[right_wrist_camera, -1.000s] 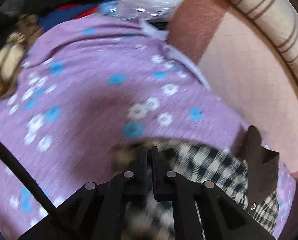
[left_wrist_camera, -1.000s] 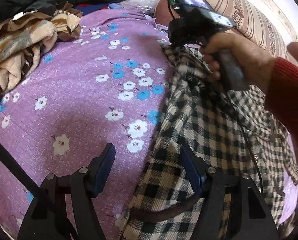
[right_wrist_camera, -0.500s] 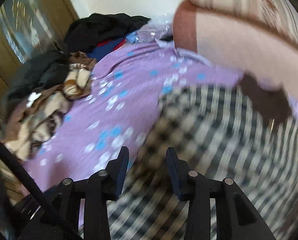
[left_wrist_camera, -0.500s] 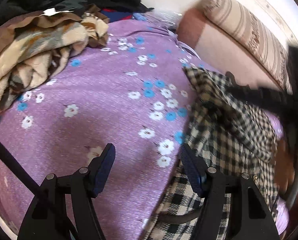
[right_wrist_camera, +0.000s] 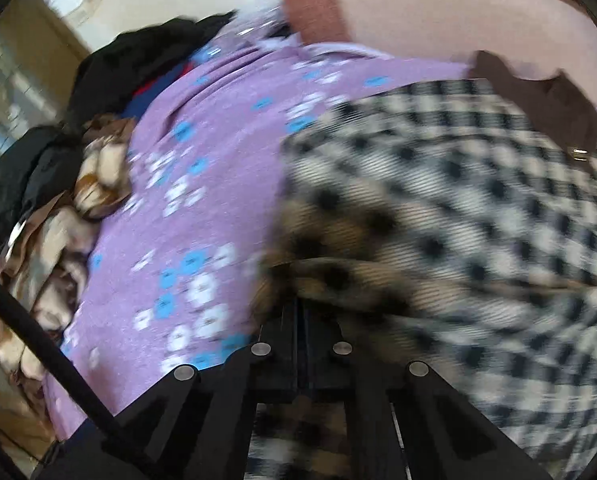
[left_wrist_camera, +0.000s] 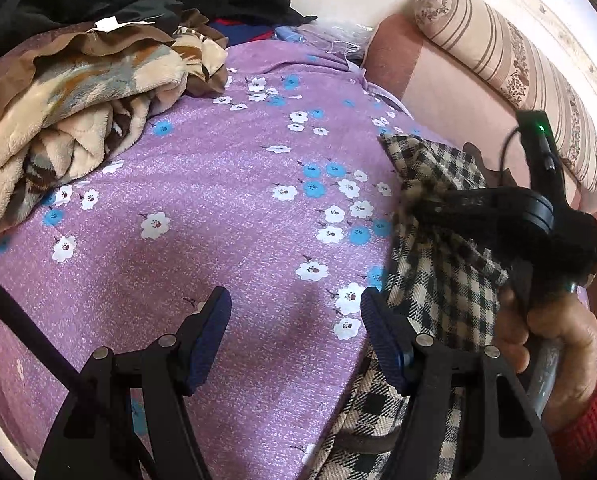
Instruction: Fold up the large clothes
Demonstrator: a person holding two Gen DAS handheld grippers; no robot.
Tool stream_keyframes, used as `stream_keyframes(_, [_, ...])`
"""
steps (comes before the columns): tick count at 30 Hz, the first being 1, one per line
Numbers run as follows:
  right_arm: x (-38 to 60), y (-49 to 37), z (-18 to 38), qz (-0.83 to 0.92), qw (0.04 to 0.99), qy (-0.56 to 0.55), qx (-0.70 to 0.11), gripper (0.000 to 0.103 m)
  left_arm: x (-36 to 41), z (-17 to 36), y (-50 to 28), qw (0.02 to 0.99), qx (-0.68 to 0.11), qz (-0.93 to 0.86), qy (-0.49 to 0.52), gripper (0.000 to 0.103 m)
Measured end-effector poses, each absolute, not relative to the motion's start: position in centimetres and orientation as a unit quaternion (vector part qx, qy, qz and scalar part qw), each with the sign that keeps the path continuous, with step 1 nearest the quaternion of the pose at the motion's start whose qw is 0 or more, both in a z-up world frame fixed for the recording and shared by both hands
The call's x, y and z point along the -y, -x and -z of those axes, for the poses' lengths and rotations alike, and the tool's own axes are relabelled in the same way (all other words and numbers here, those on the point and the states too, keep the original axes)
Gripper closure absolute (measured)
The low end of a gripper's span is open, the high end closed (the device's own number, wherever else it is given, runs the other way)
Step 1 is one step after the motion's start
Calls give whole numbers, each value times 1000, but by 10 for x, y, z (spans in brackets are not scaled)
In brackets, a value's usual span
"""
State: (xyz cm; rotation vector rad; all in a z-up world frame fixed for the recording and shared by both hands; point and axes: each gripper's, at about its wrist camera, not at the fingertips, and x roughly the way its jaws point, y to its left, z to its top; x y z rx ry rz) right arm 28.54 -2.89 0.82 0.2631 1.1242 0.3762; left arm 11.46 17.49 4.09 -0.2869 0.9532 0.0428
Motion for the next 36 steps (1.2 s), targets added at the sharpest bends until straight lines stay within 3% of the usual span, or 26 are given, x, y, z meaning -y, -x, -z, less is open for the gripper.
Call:
stream_keyframes(8, [29, -253, -29, -185, 843, -79, -498, 100, -172, -37, -114, 878, -461, -22, 126, 37])
stream_keyframes(12, [85, -236, -41, -131, 866, -81, -475, 99, -169, -35, -115, 876, -466, -18, 123, 37])
stream_keyframes(16, [149, -237, -17, -48, 853, -122, -506, 92, -161, -33, -116, 877, -468, -17, 105, 37])
stream_keyframes(21, [204, -215, -9, -27, 847, -154, -509, 95, -152, -26, -119, 873, -480, -16, 87, 37])
stream_keyframes(22, [211, -208, -11, -14, 849, -143, -509, 94, -151, -25, -119, 872, -482, -15, 85, 37])
stream_keyframes(25, [237, -187, -11, 25, 849, -113, -515, 65, -146, -20, -120, 867, -492, -11, 77, 37])
stream_keyframes(28, [277, -154, -10, 25, 845, -158, -510, 67, -141, -17, -117, 866, -496, -10, 66, 37])
stream_keyframes(30, [304, -128, -12, 81, 838, -157, -517, 59, -139, -17, -115, 867, -495, -10, 62, 37])
stream_keyframes(36, [411, -21, -35, 156, 833, -244, -472, 58, -137, -26, -106, 869, -489, 4, 77, 37])
